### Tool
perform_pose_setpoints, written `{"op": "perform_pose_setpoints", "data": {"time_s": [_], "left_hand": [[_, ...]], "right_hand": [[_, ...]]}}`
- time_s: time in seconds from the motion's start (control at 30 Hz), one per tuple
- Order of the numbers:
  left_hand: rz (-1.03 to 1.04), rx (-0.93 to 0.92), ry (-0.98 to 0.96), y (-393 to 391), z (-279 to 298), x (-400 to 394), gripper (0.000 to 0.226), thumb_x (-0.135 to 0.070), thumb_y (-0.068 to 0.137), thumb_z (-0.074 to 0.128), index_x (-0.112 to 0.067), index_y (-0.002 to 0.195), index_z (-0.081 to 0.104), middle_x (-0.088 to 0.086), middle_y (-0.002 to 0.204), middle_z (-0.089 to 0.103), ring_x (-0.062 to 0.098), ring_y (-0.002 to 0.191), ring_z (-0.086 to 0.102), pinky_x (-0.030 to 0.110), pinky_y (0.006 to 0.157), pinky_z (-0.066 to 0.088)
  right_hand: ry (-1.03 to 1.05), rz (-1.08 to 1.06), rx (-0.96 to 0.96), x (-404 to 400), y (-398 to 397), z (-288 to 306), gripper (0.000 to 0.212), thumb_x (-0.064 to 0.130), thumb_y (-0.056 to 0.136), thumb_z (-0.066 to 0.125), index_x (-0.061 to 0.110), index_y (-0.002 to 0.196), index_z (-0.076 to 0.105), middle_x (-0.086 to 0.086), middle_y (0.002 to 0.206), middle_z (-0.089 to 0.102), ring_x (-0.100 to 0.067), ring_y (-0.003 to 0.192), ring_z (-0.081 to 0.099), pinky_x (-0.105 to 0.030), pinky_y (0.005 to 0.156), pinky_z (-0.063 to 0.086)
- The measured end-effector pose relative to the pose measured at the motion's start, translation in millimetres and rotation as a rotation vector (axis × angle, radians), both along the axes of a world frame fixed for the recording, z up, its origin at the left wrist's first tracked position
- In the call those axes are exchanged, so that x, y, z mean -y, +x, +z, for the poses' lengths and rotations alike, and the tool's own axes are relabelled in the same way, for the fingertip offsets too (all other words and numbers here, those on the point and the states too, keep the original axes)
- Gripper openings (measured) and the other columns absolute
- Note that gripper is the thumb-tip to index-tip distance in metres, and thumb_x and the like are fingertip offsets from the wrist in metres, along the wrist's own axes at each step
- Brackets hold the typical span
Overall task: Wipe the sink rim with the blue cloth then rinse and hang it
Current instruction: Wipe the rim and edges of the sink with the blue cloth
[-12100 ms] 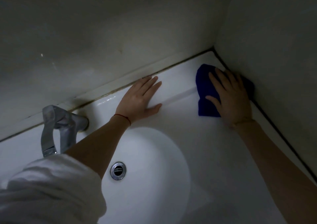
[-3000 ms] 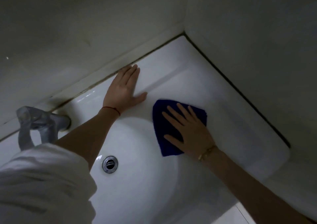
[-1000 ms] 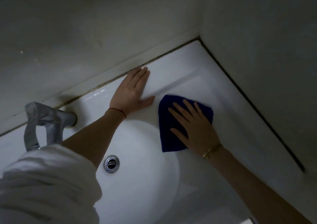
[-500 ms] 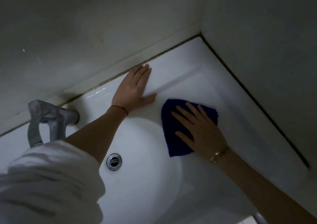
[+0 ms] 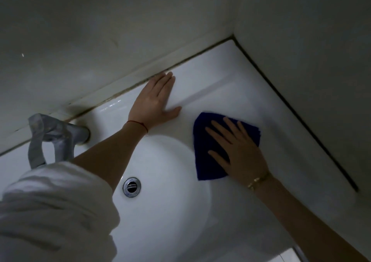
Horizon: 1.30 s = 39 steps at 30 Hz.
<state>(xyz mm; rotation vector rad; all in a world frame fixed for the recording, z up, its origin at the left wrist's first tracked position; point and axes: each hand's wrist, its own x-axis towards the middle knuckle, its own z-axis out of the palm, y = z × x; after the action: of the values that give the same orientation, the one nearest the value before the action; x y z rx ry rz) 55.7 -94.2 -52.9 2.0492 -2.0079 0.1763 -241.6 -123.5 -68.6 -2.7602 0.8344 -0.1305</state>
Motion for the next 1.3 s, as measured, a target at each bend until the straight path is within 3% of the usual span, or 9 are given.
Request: {"op": "perform_pose_setpoints", "data": {"time_s": [0.2, 0.4, 0.47, 0.7, 0.93, 1.0, 1.17, 1.3], "left_hand": [[0.003, -0.005, 0.016, -0.8, 1.0, 0.2, 0.078, -0.044, 0.086, 0.068, 0.006, 0.141, 0.044, 0.023, 0.146, 0.046, 0.04, 0.136, 0.042, 0.051, 0.111, 0.038], [0.0, -0.002, -0.003, -1.3, 0.6, -0.8, 0.078, -0.043, 0.086, 0.069, 0.007, 0.14, 0.045, 0.023, 0.145, 0.047, 0.04, 0.136, 0.042, 0.049, 0.113, 0.037], [-0.009, 0.002, -0.018, -0.7, 0.4, -0.3, 0.076, -0.042, 0.086, 0.069, 0.008, 0.139, 0.046, 0.024, 0.144, 0.048, 0.041, 0.134, 0.044, 0.049, 0.112, 0.037], [-0.008, 0.0, -0.022, -1.0, -0.3, 0.0, 0.076, -0.043, 0.086, 0.069, 0.007, 0.139, 0.047, 0.023, 0.144, 0.048, 0.04, 0.134, 0.044, 0.049, 0.111, 0.038], [-0.005, -0.005, -0.008, -1.0, 0.9, -0.9, 0.077, -0.045, 0.087, 0.067, 0.006, 0.14, 0.045, 0.021, 0.146, 0.047, 0.039, 0.136, 0.042, 0.046, 0.115, 0.035], [-0.007, -0.005, -0.014, -1.0, 1.3, -0.4, 0.076, -0.044, 0.086, 0.069, 0.007, 0.139, 0.047, 0.022, 0.145, 0.048, 0.04, 0.135, 0.043, 0.047, 0.113, 0.036], [-0.01, 0.001, -0.02, -0.8, 1.4, -0.5, 0.076, -0.043, 0.086, 0.069, 0.008, 0.138, 0.048, 0.023, 0.143, 0.049, 0.041, 0.133, 0.045, 0.049, 0.111, 0.039], [-0.01, 0.003, -0.01, -1.6, 0.6, -0.1, 0.077, -0.044, 0.086, 0.068, 0.008, 0.139, 0.046, 0.023, 0.144, 0.048, 0.04, 0.134, 0.044, 0.05, 0.111, 0.039]], "right_hand": [[-0.038, -0.366, -0.019, 35.4, 34.2, 3.8, 0.061, 0.047, 0.098, 0.04, 0.018, 0.151, 0.029, -0.006, 0.157, 0.027, -0.032, 0.146, 0.017, -0.047, 0.121, 0.003], [0.033, 0.026, 0.028, -18.4, 12.6, -1.5, 0.057, 0.05, 0.099, 0.038, 0.023, 0.148, 0.034, 0.002, 0.156, 0.029, -0.024, 0.147, 0.018, -0.045, 0.121, 0.009], [0.036, 0.067, 0.032, -11.3, -5.2, -2.4, 0.055, 0.05, 0.099, 0.037, 0.025, 0.149, 0.033, 0.005, 0.156, 0.027, -0.02, 0.147, 0.015, -0.042, 0.121, 0.008], [-0.023, -0.319, 0.008, 34.8, 32.0, 4.4, 0.059, 0.046, 0.098, 0.043, 0.019, 0.149, 0.033, -0.007, 0.156, 0.03, -0.034, 0.146, 0.019, -0.05, 0.12, 0.006], [0.031, 0.035, 0.045, -17.8, 16.5, -2.1, 0.056, 0.051, 0.098, 0.037, 0.024, 0.147, 0.036, 0.003, 0.155, 0.032, -0.023, 0.146, 0.019, -0.044, 0.121, 0.008], [0.011, 0.006, 0.034, -4.1, 1.5, -2.9, 0.055, 0.051, 0.099, 0.035, 0.026, 0.148, 0.035, 0.004, 0.155, 0.031, -0.022, 0.147, 0.017, -0.043, 0.121, 0.008], [-0.044, -0.324, -0.001, 34.7, 24.7, 2.9, 0.063, 0.053, 0.096, 0.041, 0.02, 0.149, 0.032, -0.004, 0.156, 0.03, -0.032, 0.146, 0.019, -0.048, 0.121, 0.005], [-0.025, -0.244, -0.004, 9.6, 48.4, 2.4, 0.068, 0.057, 0.094, 0.041, 0.02, 0.15, 0.032, -0.005, 0.156, 0.03, -0.033, 0.145, 0.02, -0.049, 0.12, 0.006]]}}
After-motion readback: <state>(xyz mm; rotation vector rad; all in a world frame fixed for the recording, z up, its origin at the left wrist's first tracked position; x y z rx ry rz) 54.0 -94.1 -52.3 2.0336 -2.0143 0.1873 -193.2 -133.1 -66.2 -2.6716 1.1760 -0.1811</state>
